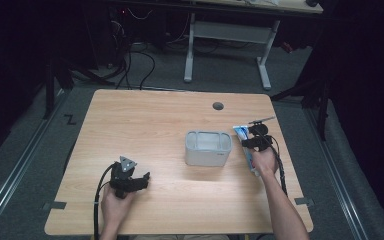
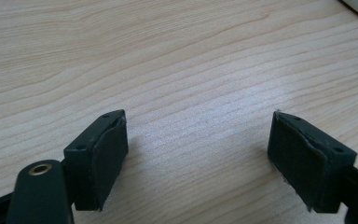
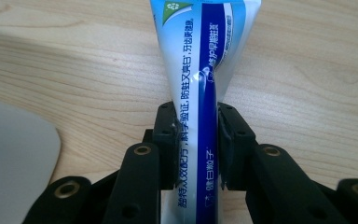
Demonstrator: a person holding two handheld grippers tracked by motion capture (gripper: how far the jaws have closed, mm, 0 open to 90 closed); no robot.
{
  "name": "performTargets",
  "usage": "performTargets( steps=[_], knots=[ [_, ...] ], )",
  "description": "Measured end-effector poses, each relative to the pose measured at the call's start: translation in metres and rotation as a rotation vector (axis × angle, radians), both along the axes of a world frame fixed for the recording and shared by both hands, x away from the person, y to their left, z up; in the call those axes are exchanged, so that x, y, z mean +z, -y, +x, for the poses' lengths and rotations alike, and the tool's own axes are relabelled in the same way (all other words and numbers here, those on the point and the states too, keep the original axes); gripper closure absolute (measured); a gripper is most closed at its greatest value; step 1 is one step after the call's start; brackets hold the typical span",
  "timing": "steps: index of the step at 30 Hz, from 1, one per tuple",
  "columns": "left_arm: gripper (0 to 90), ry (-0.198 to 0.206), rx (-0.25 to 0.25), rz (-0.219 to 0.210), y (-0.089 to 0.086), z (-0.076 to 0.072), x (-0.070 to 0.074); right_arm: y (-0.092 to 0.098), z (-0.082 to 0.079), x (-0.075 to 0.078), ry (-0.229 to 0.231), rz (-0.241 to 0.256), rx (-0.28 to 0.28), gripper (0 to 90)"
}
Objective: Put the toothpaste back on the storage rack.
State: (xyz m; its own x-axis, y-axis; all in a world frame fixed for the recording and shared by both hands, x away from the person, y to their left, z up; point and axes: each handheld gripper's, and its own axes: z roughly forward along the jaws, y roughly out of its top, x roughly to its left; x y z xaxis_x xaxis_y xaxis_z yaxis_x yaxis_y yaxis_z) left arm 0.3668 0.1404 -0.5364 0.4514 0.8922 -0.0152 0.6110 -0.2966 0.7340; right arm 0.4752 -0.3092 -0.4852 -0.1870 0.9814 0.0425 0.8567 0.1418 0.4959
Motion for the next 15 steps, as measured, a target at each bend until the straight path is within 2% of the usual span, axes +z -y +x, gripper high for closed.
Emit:
performTargets(
  steps=[9, 15],
  knots=[
    [20.5, 0.000, 0.000, 0.001, 0.000, 0.000, 0.000, 0.003, -0.010, 0.016, 0.042, 0.037, 0.054, 72.7],
    [20.5, 0.000, 0.000, 0.000, 0.000, 0.000, 0.000, 0.002, -0.020, 0.030, 0.094, 0.054, 0.096, 72.9]
  ],
)
